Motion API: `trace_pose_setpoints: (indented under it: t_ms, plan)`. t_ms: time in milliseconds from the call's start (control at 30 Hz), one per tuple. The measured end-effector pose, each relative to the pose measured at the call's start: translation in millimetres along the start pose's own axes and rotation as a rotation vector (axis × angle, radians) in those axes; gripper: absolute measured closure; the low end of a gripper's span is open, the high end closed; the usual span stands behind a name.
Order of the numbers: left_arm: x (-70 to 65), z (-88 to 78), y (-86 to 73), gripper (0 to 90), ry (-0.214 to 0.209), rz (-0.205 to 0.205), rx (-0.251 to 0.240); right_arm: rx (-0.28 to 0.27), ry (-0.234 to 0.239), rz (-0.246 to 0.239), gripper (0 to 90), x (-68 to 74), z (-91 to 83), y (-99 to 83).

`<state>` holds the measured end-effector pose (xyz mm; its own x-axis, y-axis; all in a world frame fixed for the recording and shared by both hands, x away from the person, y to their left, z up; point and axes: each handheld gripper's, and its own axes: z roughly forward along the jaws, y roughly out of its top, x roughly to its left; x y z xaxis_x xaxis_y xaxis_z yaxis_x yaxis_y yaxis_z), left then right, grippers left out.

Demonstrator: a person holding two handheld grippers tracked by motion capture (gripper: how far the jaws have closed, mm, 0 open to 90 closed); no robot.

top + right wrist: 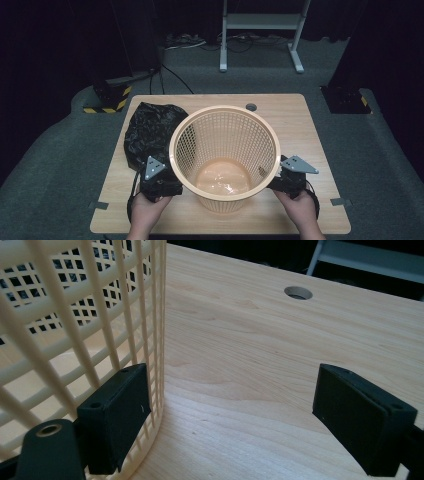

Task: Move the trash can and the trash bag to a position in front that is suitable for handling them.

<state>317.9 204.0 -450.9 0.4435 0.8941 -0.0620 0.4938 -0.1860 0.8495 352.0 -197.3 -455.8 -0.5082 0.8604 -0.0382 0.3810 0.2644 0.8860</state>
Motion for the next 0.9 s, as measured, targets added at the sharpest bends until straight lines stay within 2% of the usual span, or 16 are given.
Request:
trace_pose_setpoints:
  t_ms: [233, 433, 533, 633, 667, 700, 733, 767, 833, 867, 900]
  plan:
    - [-15.8, 13.3, 5.9, 0.3, -0.030, 0.020, 0.014, -0.004, -0.011, 0.029, 14.6, -21.9, -7.4, -4.3]
    - [-21.2, 22.4, 13.5, 0.3, -0.033, 0.037, 0.027, -0.001, -0.017, 0.045, 15.2, -30.9, -8.5, -6.9]
    - [-16.9, 22.7, 14.4, 0.3, -0.043, 0.030, 0.033, 0.002, -0.019, 0.051, 14.4, -34.2, -8.9, -7.5]
    - [-8.2, 20.6, 14.4, 1.1, -0.029, 0.018, 0.037, 0.006, -0.047, 0.084, 14.5, -43.8, -10.8, -13.1]
    - [-3.8, 20.5, 14.2, 1.3, -0.024, 0.012, 0.043, 0.017, -0.052, 0.089, 14.5, -47.8, -10.5, -16.7]
    - [-0.7, 20.4, 14.1, 2.0, -0.019, 0.013, 0.050, 0.052, -0.065, 0.096, 14.6, -54.2, -8.7, -25.2]
    - [3.1, 21.1, 14.1, 2.0, -0.017, 0.006, 0.057, 0.052, -0.065, 0.096, 14.6, -54.2, -8.7, -25.2]
    - [8.6, 21.9, 14.0, 2.6, -0.014, -0.004, 0.071, 0.095, -0.074, 0.090, 14.6, -57.8, -5.8, -35.6]
    - [15.7, 23.4, 14.1, 4.4, 0.004, -0.026, 0.077, 0.107, -0.076, 0.091, 14.6, -58.4, -4.7, -39.2]
    - [20.0, 24.2, 14.4, 9.4, 0.009, -0.042, 0.079, 0.121, -0.076, 0.095, 14.6, -59.1, -3.2, -43.8]
    - [24.1, 25.3, 15.1, 19.2, 0.016, -0.057, 0.085, 0.148, -0.074, 0.100, 14.6, -60.0, 0.0, -51.8]
